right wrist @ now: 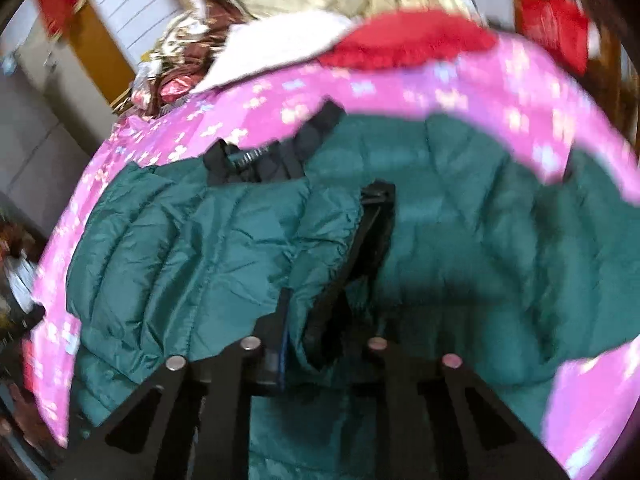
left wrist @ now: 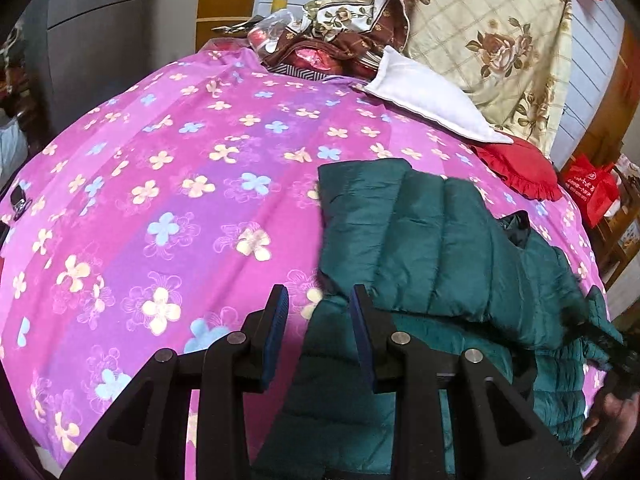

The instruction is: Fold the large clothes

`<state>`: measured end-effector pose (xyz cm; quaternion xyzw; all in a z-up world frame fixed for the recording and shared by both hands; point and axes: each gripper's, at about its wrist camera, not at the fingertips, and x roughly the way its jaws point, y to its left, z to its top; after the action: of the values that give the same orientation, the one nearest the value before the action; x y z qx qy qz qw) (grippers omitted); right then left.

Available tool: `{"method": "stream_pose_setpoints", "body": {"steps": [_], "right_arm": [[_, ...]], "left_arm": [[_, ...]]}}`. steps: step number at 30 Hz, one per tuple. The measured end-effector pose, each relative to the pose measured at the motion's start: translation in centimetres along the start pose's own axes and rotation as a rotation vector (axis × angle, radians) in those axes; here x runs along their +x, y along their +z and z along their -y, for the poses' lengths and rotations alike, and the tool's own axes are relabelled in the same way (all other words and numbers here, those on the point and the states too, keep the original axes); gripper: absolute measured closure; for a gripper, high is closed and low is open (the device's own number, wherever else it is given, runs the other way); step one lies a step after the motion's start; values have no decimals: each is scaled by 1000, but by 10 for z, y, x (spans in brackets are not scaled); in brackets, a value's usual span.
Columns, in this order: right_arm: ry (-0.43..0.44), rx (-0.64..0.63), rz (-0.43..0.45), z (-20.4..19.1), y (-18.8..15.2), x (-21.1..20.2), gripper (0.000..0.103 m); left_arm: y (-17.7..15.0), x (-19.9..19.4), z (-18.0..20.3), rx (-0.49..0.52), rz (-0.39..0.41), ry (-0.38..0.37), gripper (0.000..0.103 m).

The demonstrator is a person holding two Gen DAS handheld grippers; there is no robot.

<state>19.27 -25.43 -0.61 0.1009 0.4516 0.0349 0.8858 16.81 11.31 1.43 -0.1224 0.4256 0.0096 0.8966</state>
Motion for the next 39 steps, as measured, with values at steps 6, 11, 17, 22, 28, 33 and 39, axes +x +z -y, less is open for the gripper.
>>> {"method": "stream_pose_setpoints", "body": {"steps": [6, 11, 17, 22, 28, 33, 39], "right_arm": [[-122, -94, 147, 4, 25, -52, 87], [-218, -85, 140, 30, 35, -53, 87], [-345, -53, 70, 58, 21, -10, 88], [-322, -28, 30, 64, 14, 2, 68], [-186, -29, 94, 35, 20, -37, 47], [4, -147, 57, -21, 32, -13, 46], [-21, -258, 13, -61, 33, 45, 46]], "left_arm": [[3, 6, 8, -4, 0, -11, 93], [5, 19, 21, 13, -18, -11, 93], [5, 29, 33, 31, -33, 1, 93], [15, 33, 43, 41, -10, 13, 93], [37, 50, 58, 46, 28, 39, 93], [43, 79, 73, 67, 8, 70, 93], [36, 103, 78, 81, 1, 77, 92]]}}
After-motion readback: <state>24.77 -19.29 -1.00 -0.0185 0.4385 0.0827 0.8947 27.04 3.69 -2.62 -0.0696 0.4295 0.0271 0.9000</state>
